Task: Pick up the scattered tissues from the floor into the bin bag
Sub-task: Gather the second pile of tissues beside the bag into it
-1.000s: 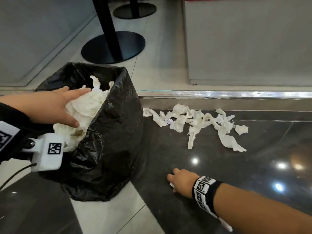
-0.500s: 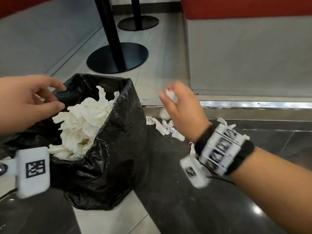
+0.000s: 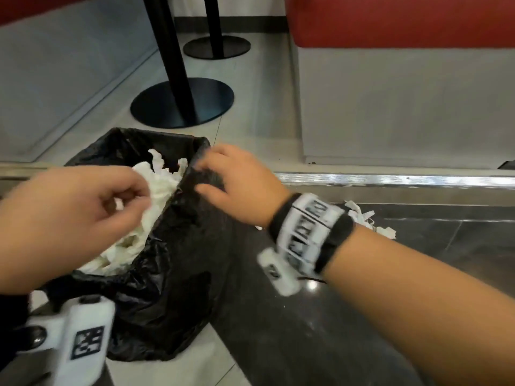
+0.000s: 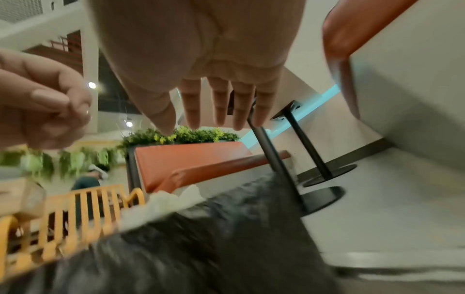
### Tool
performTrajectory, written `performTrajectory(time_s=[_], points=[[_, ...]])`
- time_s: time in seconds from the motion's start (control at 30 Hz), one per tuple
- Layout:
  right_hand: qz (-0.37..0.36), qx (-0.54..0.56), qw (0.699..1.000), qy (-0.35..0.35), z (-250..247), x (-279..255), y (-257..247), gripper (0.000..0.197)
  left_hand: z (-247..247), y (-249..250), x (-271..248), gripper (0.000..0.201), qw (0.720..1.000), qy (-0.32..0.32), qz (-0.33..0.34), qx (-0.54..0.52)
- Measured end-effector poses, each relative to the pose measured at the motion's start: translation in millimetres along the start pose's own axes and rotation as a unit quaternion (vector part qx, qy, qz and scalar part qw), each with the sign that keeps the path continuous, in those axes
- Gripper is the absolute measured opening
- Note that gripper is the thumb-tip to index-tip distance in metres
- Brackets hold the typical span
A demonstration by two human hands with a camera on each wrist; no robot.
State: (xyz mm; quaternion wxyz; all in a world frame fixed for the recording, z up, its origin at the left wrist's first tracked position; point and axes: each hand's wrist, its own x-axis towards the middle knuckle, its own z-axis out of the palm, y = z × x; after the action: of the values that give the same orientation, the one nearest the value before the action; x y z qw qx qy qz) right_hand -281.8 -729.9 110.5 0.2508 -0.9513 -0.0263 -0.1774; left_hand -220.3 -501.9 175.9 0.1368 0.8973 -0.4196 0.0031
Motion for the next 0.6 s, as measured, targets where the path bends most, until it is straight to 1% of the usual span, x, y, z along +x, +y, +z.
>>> performTrajectory(time_s=[0.03, 0.07, 0.1, 0.17, 0.2, 0.27, 0.33, 0.4, 0.47, 0.53, 0.57, 0.6], points=[[0.013, -0.026, 1.0, -0.011, -6.7, -20.5, 19.3, 0.029, -0.8, 32.5, 6.5, 0.017, 1.0, -0.009, 0.017, -0.006], [0.047, -0.046, 0.997, -0.033, -12.5, -43.7, 37.7, 0.026, 5.8, 51.6, 10.6, 0.02, 0.998, -0.008, 0.057, 0.002], [0.096, -0.063, 0.991, -0.062, -16.7, -68.1, 54.8, 0.024, 12.1, 65.9, 16.6, 0.022, 0.996, -0.013, 0.092, 0.019], [0.2, -0.099, 0.965, -0.137, -21.9, -108.9, 85.5, 0.019, 32.6, 76.8, 32.3, 0.021, 0.991, -0.047, 0.123, 0.026], [0.239, -0.11, 0.951, -0.165, -22.9, -124.6, 99.0, 0.017, 47.4, 79.8, 39.6, 0.02, 0.986, -0.058, 0.15, 0.03], [0.291, -0.123, 0.924, -0.215, -25.7, -147.9, 118.0, 0.016, 74.1, 90.9, 49.4, 0.018, 0.979, -0.08, 0.186, 0.024], [0.341, -0.13, 0.895, -0.255, -31.8, -159.9, 131.8, 0.01, 97.0, 94.2, 56.3, 0.016, 0.976, -0.11, 0.191, -0.005], [0.381, -0.167, 0.86, -0.296, -44.9, -165.2, 142.7, 0.006, 110.6, 94.5, 60.4, 0.016, 0.975, -0.132, 0.178, -0.035], [0.413, -0.202, 0.824, -0.33, -62.9, -168.6, 148.5, 0.009, 119.7, 96.8, 63.5, 0.016, 0.971, -0.16, 0.166, -0.067], [0.435, -0.215, 0.793, -0.367, -80.8, -167.1, 150.9, 0.009, 128.3, 103.8, 68.3, 0.017, 0.965, -0.191, 0.163, -0.069], [0.441, -0.221, 0.778, -0.389, -87.9, -163.1, 152.2, 0.016, 132.9, 108.2, 71.4, 0.018, 0.962, -0.21, 0.168, -0.056], [0.449, -0.223, 0.775, -0.385, -94.1, -158.4, 155.9, 0.019, 138.1, 112.9, 75.6, 0.017, 0.956, -0.23, 0.176, -0.037]])
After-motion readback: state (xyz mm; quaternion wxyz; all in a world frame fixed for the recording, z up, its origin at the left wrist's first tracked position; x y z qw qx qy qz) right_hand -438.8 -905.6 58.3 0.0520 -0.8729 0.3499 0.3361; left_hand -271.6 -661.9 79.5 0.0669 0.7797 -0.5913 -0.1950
